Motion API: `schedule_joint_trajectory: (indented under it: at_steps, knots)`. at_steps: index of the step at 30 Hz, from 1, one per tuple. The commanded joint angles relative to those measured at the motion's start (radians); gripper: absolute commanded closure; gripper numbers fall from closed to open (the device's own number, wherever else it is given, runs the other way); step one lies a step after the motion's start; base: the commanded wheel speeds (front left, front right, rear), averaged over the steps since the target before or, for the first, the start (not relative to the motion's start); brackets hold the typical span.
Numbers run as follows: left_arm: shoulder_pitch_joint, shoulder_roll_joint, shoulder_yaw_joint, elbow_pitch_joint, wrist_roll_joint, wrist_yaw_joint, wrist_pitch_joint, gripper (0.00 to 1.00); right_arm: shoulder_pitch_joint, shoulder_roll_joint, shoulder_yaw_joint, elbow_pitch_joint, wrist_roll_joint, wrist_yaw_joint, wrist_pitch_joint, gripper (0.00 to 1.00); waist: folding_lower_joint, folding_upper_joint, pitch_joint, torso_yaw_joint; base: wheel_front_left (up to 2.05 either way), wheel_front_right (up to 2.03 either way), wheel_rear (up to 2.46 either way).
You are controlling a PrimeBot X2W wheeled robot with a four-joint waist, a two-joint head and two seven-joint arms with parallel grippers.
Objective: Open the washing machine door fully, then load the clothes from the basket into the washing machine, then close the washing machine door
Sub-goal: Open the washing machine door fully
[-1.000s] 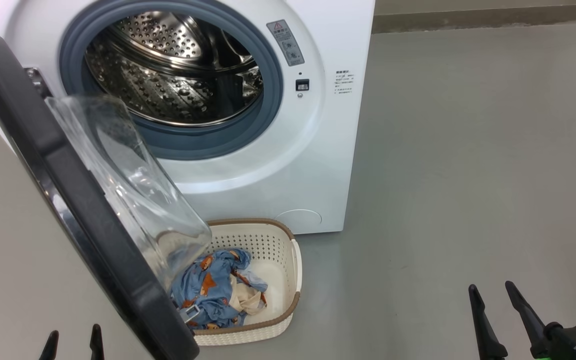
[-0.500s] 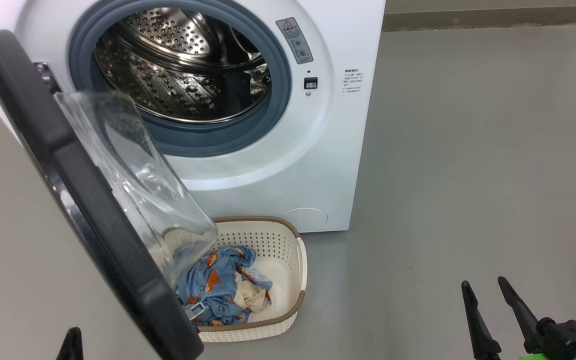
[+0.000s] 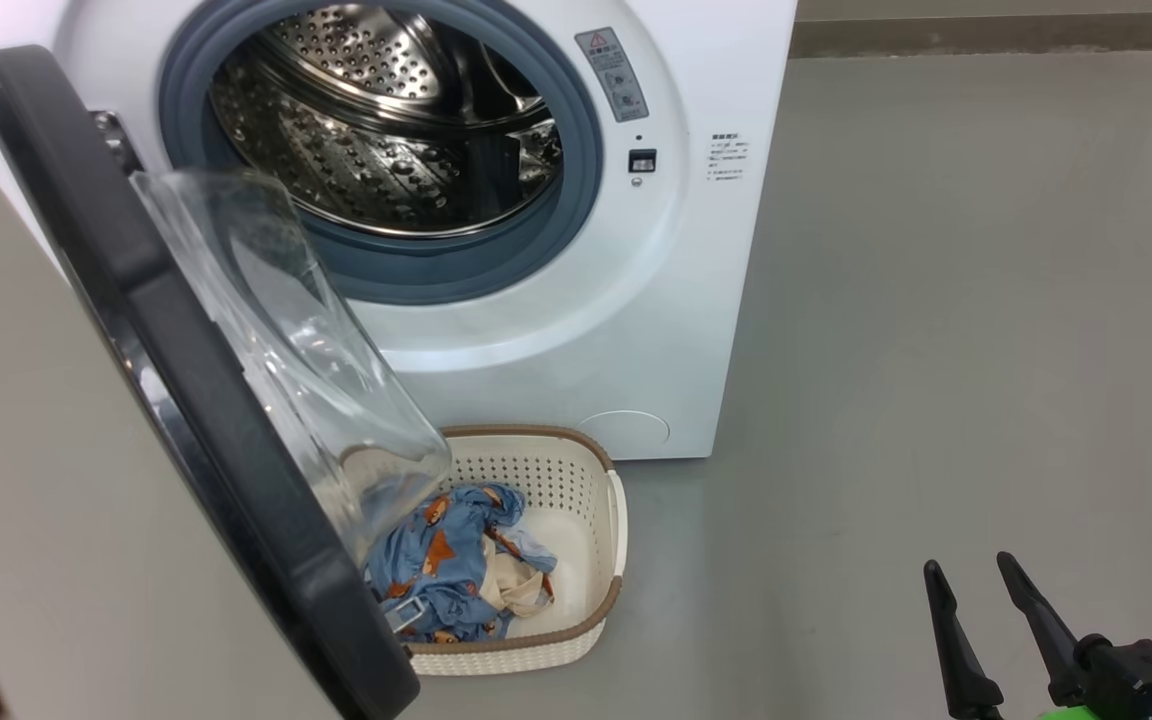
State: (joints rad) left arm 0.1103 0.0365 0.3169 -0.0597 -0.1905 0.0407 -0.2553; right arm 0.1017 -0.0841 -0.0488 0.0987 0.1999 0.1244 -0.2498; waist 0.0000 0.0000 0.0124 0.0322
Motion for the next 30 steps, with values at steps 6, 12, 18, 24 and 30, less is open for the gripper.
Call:
schedule_joint_trajectory:
  at_steps: [6, 12, 18, 24, 30]
  knots:
    - [-0.115, 0.014, 0.021, -0.339, 0.018, 0.009, -0.006, 1.00, -0.023, -0.007, 0.018, -0.023, 0.002, 0.006, -0.012, 0.00, 0.0000, 0.0000, -0.006, 0.016, 0.00, 0.00, 0.00]
    - [-0.129, 0.014, -0.150, -0.558, 0.013, -0.025, -0.006, 1.00, -0.019, -0.005, 0.017, -0.020, 0.004, 0.006, -0.012, 0.00, 0.0000, 0.0000, -0.014, 0.018, 0.00, 0.00, 0.00]
    - [-0.088, 0.014, -0.500, -0.538, -0.035, -0.094, 0.061, 1.00, -0.012, 0.004, 0.021, -0.015, 0.005, 0.006, -0.012, 0.00, 0.0000, 0.0000, -0.021, 0.017, 0.00, 0.00, 0.00]
    - [-0.035, 0.014, -0.665, -0.330, -0.124, -0.074, 0.180, 1.00, -0.019, 0.010, 0.037, -0.007, 0.011, 0.006, -0.012, 0.00, 0.0000, 0.0000, -0.019, 0.002, 0.00, 0.00, 0.00]
    - [-0.028, 0.014, -0.676, -0.195, -0.136, -0.021, 0.199, 1.00, -0.014, 0.013, 0.036, -0.003, 0.013, 0.006, -0.012, 0.00, 0.0000, 0.0000, -0.016, 0.004, 0.00, 0.00, 0.00]
